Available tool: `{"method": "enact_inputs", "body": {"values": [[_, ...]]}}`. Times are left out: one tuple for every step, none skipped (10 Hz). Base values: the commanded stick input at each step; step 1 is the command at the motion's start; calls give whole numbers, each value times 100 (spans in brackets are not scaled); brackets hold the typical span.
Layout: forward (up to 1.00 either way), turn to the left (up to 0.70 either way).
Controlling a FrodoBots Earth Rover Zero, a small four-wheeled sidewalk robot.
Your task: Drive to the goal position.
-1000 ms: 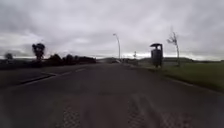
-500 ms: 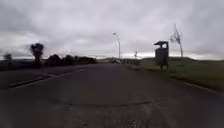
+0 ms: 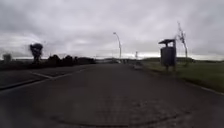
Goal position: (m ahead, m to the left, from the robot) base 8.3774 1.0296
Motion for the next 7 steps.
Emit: {"method": "enact_inputs", "body": {"values": [[100,0],[100,0],[100,0],[100,0],[100,0],[100,0],[100,0]]}}
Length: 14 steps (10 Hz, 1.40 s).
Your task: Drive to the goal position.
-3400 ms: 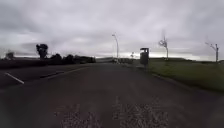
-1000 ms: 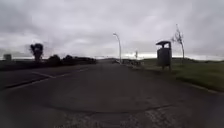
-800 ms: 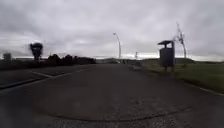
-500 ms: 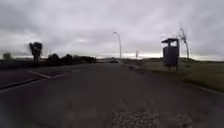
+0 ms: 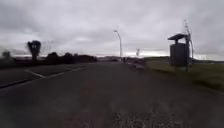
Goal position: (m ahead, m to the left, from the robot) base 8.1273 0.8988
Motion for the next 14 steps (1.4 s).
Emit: {"method": "enact_inputs", "body": {"values": [[100,0],[100,0],[100,0],[100,0],[100,0],[100,0],[100,0],[100,0],[100,0],[100,0],[100,0],[100,0],[100,0],[100,0]]}}
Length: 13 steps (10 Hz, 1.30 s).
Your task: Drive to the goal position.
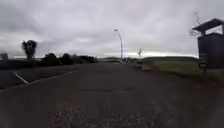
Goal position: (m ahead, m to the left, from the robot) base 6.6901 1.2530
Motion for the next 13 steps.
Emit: {"method": "enact_inputs", "body": {"values": [[100,0],[100,0],[100,0],[100,0],[100,0],[100,0],[100,0],[100,0],[100,0],[100,0],[100,0],[100,0],[100,0]]}}
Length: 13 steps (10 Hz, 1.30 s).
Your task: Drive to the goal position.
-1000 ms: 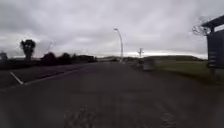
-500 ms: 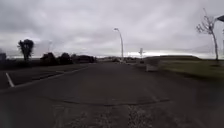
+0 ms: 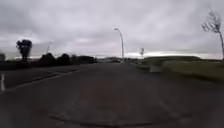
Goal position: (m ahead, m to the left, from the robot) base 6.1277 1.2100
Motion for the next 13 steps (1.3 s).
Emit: {"method": "enact_inputs", "body": {"values": [[100,0],[100,0],[100,0],[100,0],[100,0],[100,0],[100,0],[100,0],[100,0],[100,0],[100,0],[100,0],[100,0]]}}
